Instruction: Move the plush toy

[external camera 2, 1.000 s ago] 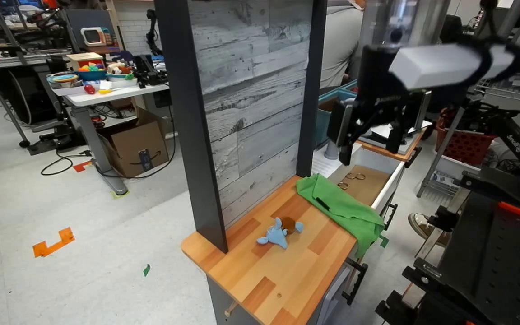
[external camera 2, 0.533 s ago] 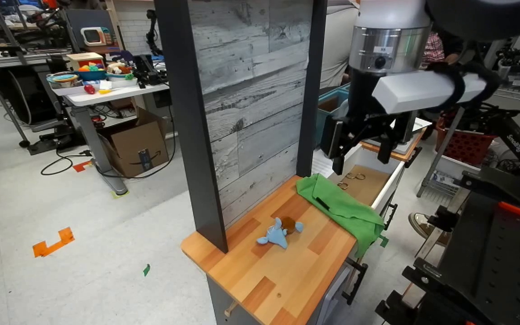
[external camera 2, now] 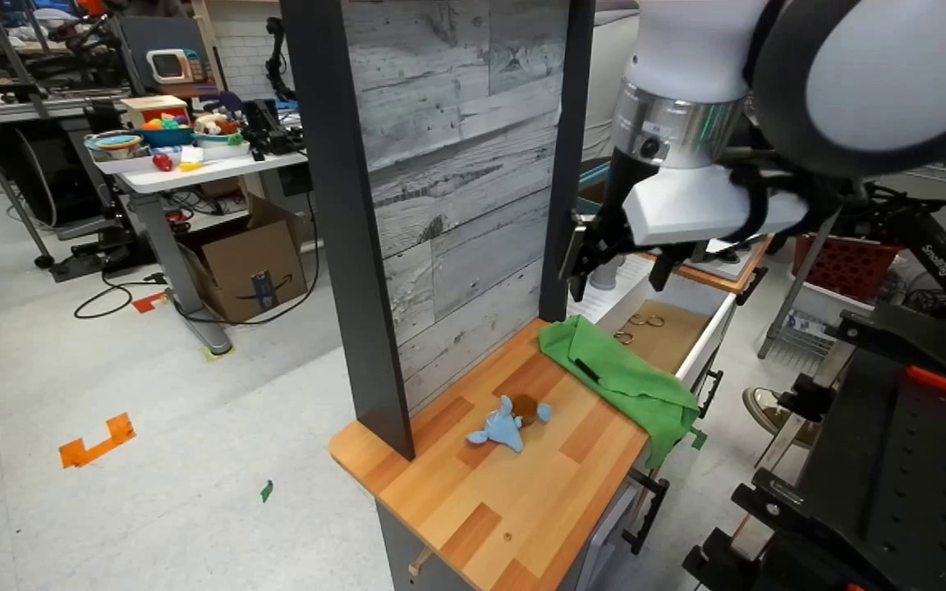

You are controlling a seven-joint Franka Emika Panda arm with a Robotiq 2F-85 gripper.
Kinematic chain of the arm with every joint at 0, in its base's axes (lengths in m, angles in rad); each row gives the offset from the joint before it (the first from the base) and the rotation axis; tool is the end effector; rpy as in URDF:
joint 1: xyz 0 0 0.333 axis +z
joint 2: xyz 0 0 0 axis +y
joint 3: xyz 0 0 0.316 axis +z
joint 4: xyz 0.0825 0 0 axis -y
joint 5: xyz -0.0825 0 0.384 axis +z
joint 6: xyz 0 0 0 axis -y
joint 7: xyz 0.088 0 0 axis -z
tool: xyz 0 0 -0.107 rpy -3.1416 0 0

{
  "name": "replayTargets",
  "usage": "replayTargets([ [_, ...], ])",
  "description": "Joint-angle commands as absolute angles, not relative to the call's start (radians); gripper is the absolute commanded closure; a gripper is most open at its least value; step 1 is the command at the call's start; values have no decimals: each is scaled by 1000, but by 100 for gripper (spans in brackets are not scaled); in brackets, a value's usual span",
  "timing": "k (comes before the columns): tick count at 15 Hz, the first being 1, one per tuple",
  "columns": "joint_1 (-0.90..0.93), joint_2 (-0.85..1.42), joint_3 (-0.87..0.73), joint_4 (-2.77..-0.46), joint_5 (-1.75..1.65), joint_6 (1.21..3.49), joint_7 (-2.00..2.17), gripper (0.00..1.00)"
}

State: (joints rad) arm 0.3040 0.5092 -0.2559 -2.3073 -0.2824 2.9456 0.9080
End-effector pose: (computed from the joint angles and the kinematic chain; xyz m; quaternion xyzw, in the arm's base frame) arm 0.5270 0.0366 0.1421 0.9564 -0.2678 0.1013 0.0570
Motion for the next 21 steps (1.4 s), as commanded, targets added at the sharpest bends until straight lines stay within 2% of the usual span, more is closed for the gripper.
replayTargets([
  [1,382,663,-284,-2209,-189,3060,951,0],
  [5,317,754,-150,-2126,-20,3099,862,0],
  [7,226,781,-33,-2084,44,3080,794,0],
  [11,119,858,95,-2002,148,3046,684,0],
  [15,117,924,87,-1938,214,3013,627,0],
  [21,218,991,-8,-1863,241,2968,651,0],
])
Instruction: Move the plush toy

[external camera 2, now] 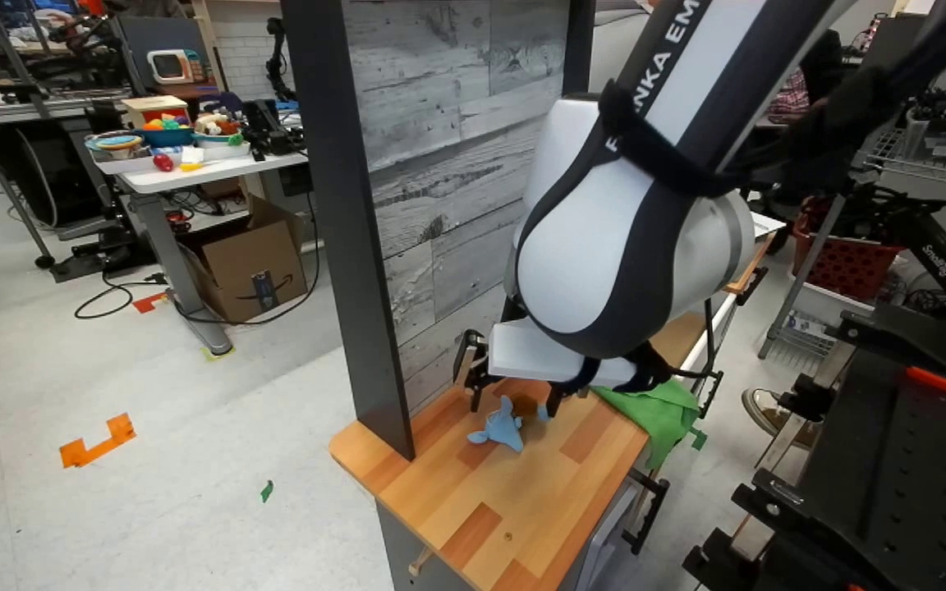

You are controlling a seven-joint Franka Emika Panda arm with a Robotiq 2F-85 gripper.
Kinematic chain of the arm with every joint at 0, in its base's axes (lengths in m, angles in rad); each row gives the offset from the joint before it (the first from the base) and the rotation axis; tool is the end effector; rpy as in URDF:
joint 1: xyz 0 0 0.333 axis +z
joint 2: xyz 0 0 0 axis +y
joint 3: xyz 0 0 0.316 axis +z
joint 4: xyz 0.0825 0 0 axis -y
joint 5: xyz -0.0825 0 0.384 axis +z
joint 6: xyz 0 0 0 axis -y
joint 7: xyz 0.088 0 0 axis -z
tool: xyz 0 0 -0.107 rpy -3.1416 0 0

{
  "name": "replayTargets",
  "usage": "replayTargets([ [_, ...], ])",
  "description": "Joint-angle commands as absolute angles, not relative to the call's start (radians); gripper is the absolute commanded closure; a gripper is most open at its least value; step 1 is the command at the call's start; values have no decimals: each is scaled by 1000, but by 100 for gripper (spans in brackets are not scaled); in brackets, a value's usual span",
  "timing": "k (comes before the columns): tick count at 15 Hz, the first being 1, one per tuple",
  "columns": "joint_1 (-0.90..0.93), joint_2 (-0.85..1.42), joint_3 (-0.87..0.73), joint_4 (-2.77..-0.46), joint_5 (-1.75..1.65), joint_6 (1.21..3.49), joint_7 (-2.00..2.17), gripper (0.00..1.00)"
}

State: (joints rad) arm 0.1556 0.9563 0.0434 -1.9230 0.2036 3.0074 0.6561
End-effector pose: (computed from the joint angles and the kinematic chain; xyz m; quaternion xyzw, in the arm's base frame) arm 0.5757 0.1020 0.0030 -0.9406 0.3316 -0.0415 0.0596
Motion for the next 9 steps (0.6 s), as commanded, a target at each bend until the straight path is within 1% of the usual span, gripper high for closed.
replayTargets([
  [1,242,1005,-32,-1847,239,2965,661,0],
  [7,320,1063,-122,-1787,222,2916,698,0],
  [8,327,1070,-132,-1780,220,2910,702,25],
  [9,336,1077,-142,-1771,215,2900,704,28],
])
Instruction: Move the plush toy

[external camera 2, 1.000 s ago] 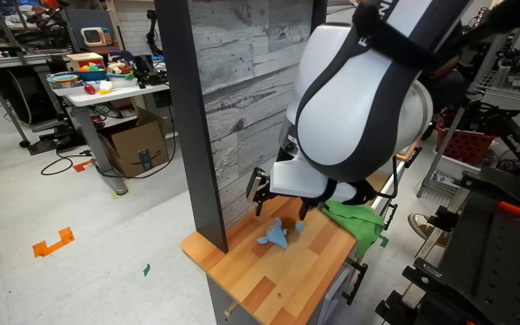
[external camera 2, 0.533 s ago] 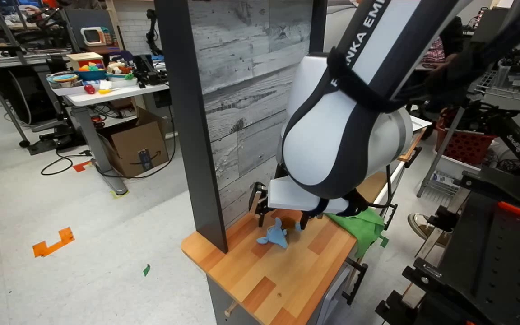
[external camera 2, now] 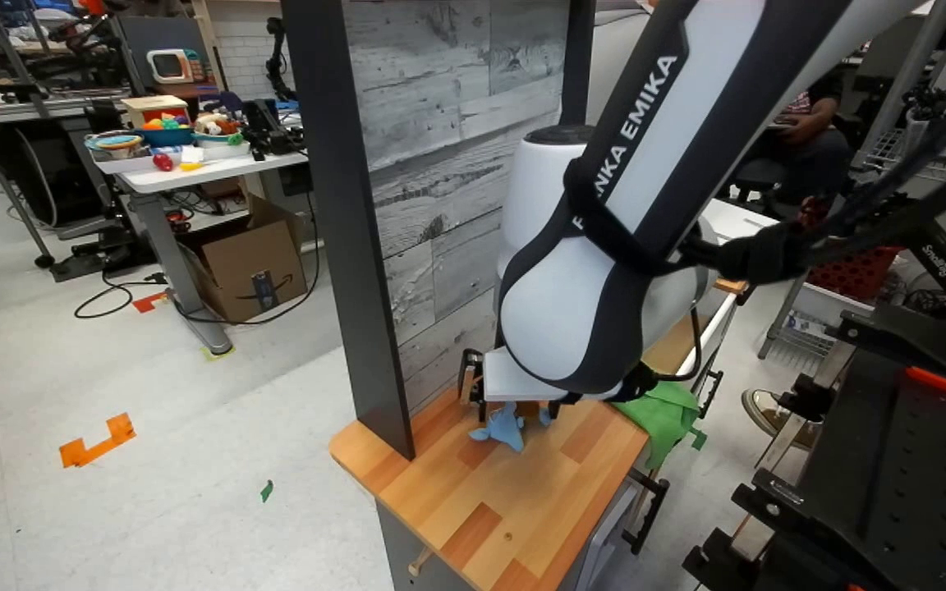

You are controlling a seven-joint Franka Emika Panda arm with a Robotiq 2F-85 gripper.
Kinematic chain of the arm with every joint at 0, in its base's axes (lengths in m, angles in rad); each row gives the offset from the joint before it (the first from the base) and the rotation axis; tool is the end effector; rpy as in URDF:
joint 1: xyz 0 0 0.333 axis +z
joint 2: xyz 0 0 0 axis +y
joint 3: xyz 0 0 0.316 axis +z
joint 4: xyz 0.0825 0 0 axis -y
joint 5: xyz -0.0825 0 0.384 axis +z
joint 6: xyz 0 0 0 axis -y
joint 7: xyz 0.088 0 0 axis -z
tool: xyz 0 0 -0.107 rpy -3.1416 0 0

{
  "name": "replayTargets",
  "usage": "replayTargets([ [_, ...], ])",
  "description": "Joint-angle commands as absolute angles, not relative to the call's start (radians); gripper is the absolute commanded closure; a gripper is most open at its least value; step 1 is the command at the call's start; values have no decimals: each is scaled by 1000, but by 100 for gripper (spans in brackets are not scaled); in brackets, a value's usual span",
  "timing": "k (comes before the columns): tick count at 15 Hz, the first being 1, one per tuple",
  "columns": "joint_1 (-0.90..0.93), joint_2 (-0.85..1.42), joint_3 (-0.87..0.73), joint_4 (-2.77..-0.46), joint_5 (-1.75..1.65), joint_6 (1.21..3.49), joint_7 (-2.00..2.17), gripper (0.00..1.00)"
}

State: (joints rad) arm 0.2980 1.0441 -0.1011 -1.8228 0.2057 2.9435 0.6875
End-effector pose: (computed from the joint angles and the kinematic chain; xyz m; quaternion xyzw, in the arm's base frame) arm 0.5865 0.1020 -0.0232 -0.9486 0.3128 -0.0475 0.0024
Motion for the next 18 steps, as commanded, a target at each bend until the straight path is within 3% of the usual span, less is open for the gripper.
replayTargets([
  [1,336,1082,-143,-1765,214,2891,702,34],
  [9,372,1023,-176,-1828,196,2903,691,96],
  [11,398,979,-187,-1878,187,2916,686,100],
  [18,536,810,-210,-2085,136,2986,655,97],
])
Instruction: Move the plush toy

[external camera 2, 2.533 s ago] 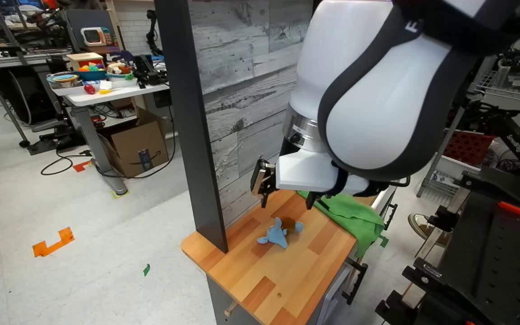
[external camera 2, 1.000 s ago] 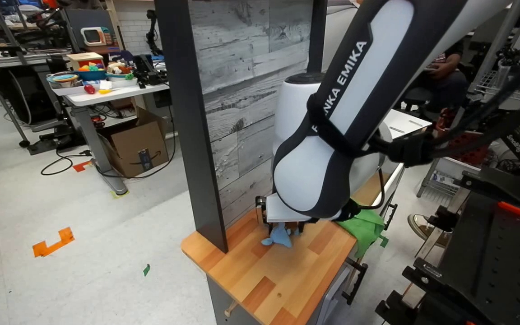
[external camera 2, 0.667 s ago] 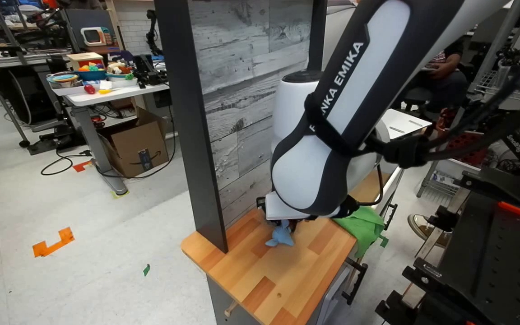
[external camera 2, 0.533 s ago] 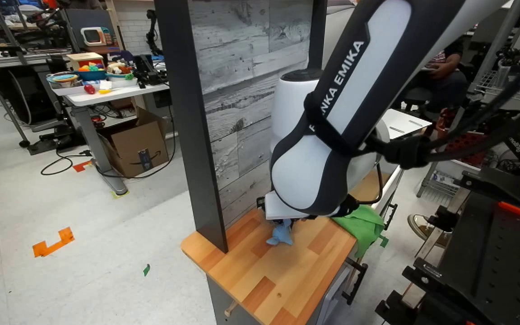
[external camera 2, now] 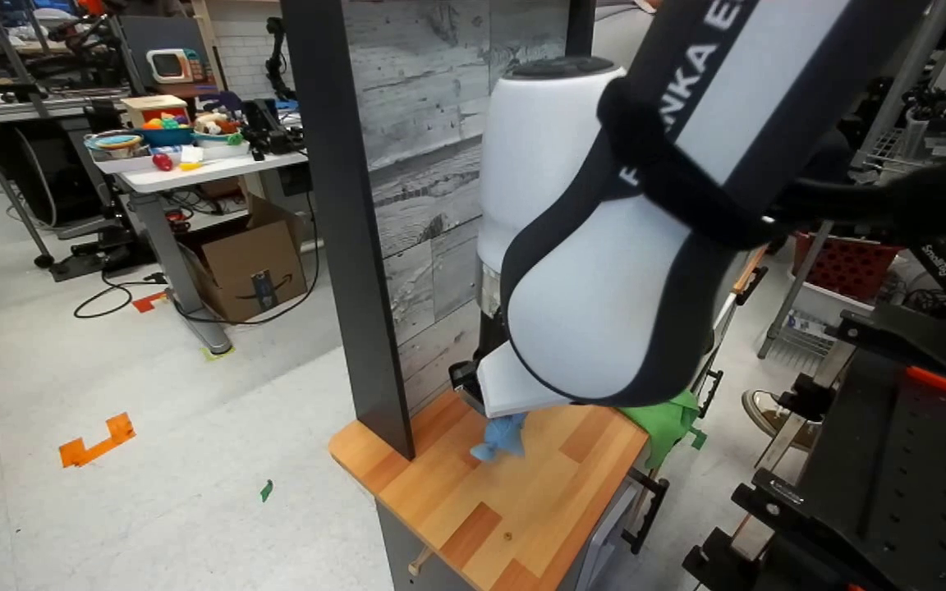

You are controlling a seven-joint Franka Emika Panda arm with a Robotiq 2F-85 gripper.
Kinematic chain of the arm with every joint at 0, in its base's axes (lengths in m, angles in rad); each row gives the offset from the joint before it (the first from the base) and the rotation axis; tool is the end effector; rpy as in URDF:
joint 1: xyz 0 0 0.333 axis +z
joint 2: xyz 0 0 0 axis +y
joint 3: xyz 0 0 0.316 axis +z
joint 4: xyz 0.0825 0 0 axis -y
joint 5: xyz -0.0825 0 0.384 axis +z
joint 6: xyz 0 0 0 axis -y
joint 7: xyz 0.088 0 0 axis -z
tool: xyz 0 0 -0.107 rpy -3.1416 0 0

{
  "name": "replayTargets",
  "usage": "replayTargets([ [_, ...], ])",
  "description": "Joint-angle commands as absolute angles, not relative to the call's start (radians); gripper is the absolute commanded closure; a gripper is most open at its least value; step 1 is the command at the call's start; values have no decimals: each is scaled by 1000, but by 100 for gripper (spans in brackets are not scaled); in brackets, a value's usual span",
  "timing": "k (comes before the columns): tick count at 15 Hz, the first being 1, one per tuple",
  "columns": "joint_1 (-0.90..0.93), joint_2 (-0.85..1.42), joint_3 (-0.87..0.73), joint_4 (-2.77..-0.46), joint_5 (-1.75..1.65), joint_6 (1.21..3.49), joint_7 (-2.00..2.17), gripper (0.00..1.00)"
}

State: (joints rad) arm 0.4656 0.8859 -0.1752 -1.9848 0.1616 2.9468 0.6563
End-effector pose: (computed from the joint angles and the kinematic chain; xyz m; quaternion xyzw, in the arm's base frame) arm 0.5588 0.1511 0.0295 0.9722 -0.2244 0.0645 0.0197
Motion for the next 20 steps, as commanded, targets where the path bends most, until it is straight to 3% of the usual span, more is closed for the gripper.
replayTargets([
  [1,550,802,-212,-2098,131,2994,652,97],
  [20,607,970,-243,-2038,145,3000,660,97],
])
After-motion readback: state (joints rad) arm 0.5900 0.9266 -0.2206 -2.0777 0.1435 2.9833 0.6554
